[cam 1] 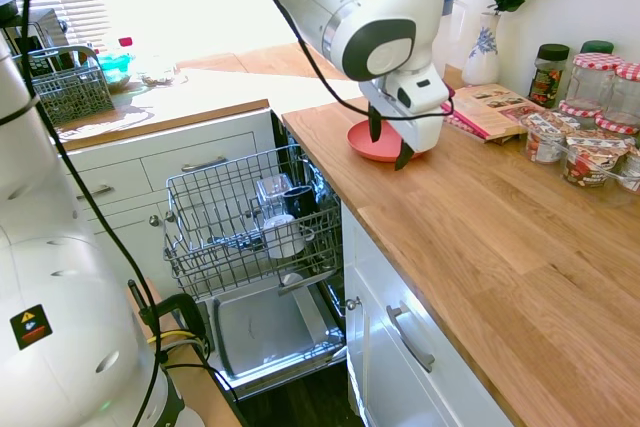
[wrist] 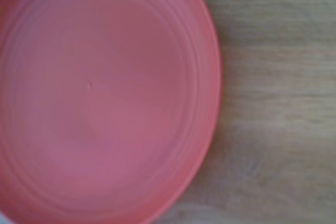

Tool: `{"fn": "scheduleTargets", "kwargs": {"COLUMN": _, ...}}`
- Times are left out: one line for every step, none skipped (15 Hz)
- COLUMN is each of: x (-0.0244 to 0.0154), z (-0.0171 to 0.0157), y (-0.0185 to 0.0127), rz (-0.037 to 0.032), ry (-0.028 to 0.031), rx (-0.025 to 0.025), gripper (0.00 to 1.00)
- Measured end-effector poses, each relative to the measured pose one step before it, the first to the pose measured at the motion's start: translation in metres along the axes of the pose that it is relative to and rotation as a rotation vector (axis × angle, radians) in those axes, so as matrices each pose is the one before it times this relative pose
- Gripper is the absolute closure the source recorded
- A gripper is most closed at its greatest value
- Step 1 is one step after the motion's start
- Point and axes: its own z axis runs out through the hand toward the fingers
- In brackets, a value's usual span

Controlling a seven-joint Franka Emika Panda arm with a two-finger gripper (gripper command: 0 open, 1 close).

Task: Put the plate in the dishwasher

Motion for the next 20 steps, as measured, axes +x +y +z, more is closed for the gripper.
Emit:
{"fn": "scheduleTargets", "kwargs": {"x": 0.01008, "z": 0.00162, "y": -0.00393, "rz": 0.01494, "ry": -0.00214, "rx": 0.04109, "gripper": 0.00}}
{"fn": "scheduleTargets", "kwargs": {"x": 0.00788, "z": -0.00016, "y": -0.00383, "rz": 0.00991, "ry": -0.00112, "rx": 0.03559, "gripper": 0.00}}
{"fn": "scheduleTargets", "kwargs": {"x": 0.00616, "z": 0.00151, "y": -0.00341, "rz": 0.00773, "ry": 0.00034, "rx": 0.02142, "gripper": 0.00}}
{"fn": "scheduleTargets", "kwargs": {"x": 0.00286, "z": 0.00308, "y": -0.00355, "rz": 0.00204, "ry": -0.00608, "rx": 0.01130, "gripper": 0.00}}
{"fn": "scheduleTargets", "kwargs": {"x": 0.00056, "z": 0.00470, "y": -0.00376, "rz": -0.00655, "ry": -0.00570, "rx": 0.00150, "gripper": 0.00}}
{"fn": "scheduleTargets", "kwargs": {"x": -0.00131, "z": 0.00576, "y": -0.00471, "rz": -0.00679, "ry": -0.00527, "rx": -0.00158, "gripper": 1.00}}
{"fn": "scheduleTargets", "kwargs": {"x": -0.00243, "z": 0.00518, "y": -0.00508, "rz": -0.00685, "ry": -0.00516, "rx": -0.00051, "gripper": 1.00}}
{"fn": "scheduleTargets", "kwargs": {"x": -0.00216, "z": 0.00464, "y": -0.00424, "rz": -0.00585, "ry": -0.00394, "rx": 0.00017, "gripper": 1.00}}
{"fn": "scheduleTargets", "kwargs": {"x": -0.00169, "z": 0.00402, "y": -0.00382, "rz": -0.00499, "ry": -0.00343, "rx": -0.00012, "gripper": 1.00}}
{"fn": "scheduleTargets", "kwargs": {"x": -0.00095, "z": 0.00387, "y": -0.00206, "rz": -0.00443, "ry": -0.00244, "rx": -0.00293, "gripper": 1.00}}
{"fn": "scheduleTargets", "kwargs": {"x": -0.00146, "z": 0.00584, "y": -0.00172, "rz": -0.00464, "ry": -0.00432, "rx": -0.00554, "gripper": 1.00}}
{"fn": "scheduleTargets", "kwargs": {"x": -0.00124, "z": 0.00635, "y": -0.00124, "rz": -0.00337, "ry": -0.00493, "rx": -0.00634, "gripper": 1.00}}
{"fn": "scheduleTargets", "kwargs": {"x": -0.00009, "z": 0.00509, "y": -0.00099, "rz": -0.00151, "ry": -0.00288, "rx": -0.00432, "gripper": 1.00}}
{"fn": "scheduleTargets", "kwargs": {"x": 0.00126, "z": 0.00312, "y": -0.00065, "rz": 0.00084, "ry": -0.00007, "rx": -0.00131, "gripper": 1.00}}
{"fn": "scheduleTargets", "kwargs": {"x": 0.00285, "z": -0.00050, "y": -0.00047, "rz": 0.00545, "ry": 0.00147, "rx": 0.00311, "gripper": 1.00}}
{"fn": "scheduleTargets", "kwargs": {"x": 0.00314, "z": -0.00067, "y": 0.00126, "rz": 0.00601, "ry": 0.00145, "rx": 0.00112, "gripper": 1.00}}
{"fn": "scheduleTargets", "kwargs": {"x": 0.00274, "z": -0.00012, "y": 0.00128, "rz": 0.00431, "ry": 0.00153, "rx": -0.00033, "gripper": 1.00}}
{"fn": "scheduleTargets", "kwargs": {"x": 0.00173, "z": 0.00005, "y": 0.00085, "rz": 0.00291, "ry": 0.00043, "rx": 0.00004, "gripper": 1.00}}
{"fn": "scheduleTargets", "kwargs": {"x": 0.00099, "z": 0.00076, "y": 0.00075, "rz": 0.00045, "ry": -0.00036, "rx": -0.00099, "gripper": 1.00}}
{"fn": "scheduleTargets", "kwargs": {"x": 0.00060, "z": 0.00130, "y": 0.00074, "rz": 0.00015, "ry": -0.00060, "rx": -0.00225, "gripper": 1.00}}
